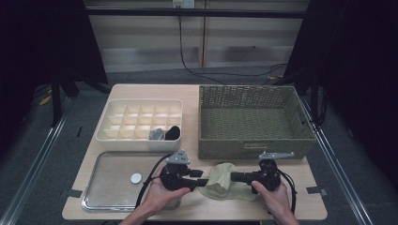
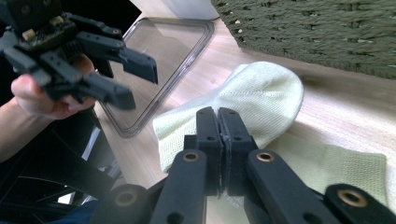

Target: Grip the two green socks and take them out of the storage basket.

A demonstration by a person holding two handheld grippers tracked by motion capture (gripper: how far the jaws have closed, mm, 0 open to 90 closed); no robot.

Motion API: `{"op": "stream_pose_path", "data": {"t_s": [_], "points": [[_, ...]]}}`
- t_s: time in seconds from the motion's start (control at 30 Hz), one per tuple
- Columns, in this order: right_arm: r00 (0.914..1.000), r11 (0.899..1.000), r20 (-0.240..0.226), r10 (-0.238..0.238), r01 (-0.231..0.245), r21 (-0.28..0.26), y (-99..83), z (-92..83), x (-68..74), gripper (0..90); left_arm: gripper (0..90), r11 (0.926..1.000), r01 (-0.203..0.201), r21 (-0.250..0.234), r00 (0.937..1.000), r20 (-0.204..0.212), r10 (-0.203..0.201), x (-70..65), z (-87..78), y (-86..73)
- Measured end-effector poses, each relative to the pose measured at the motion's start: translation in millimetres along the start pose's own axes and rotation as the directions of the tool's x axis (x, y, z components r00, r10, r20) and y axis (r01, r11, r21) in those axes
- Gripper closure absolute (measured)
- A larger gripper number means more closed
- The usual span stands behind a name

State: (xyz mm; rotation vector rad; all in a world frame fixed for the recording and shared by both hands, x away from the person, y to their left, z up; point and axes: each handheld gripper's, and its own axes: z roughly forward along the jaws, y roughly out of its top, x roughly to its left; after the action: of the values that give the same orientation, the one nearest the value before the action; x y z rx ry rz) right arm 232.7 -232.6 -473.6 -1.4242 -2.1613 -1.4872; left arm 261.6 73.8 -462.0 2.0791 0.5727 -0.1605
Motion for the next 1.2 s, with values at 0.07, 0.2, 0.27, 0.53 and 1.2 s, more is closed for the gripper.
{"op": "stream_pose_path", "data": {"t_s": [0.07,0.2,0.27,0.53,1.2], "points": [[1.0,1.0,0.0,0.0,0.0,0.001,-0.1,0.0,-0.3,88.2,55.3,0.9999,-0.012,0.008,0.9999,0.001,0.012,-2.6,4.6,-1.6],[1.0,1.0,0.0,0.001,-0.001,0.006,-0.9,1.5,-0.3,88.1,52.6,0.9985,-0.029,0.046,0.9996,0.002,0.029,-5.5,18.3,-7.1],[1.0,1.0,-0.002,0.001,-0.001,0.01,-1.1,2.5,-0.2,88.0,53.6,0.9974,-0.036,0.062,0.9993,-0.008,0.037,-5.7,23.2,-8.7],[1.0,1.0,-0.004,-0.002,0.002,0.014,-1.6,2.5,-0.3,87.8,72.1,0.9953,-0.059,0.076,0.9967,-0.051,0.063,1.6,26.7,-11.5],[0.9972,0.997,-0.03,-0.069,0.068,-0.022,2.5,-0.9,12.6,71.8,88.5,0.9992,0.036,-0.016,0.9967,0.073,-0.035,-6.8,-5.0,9.0]]}}
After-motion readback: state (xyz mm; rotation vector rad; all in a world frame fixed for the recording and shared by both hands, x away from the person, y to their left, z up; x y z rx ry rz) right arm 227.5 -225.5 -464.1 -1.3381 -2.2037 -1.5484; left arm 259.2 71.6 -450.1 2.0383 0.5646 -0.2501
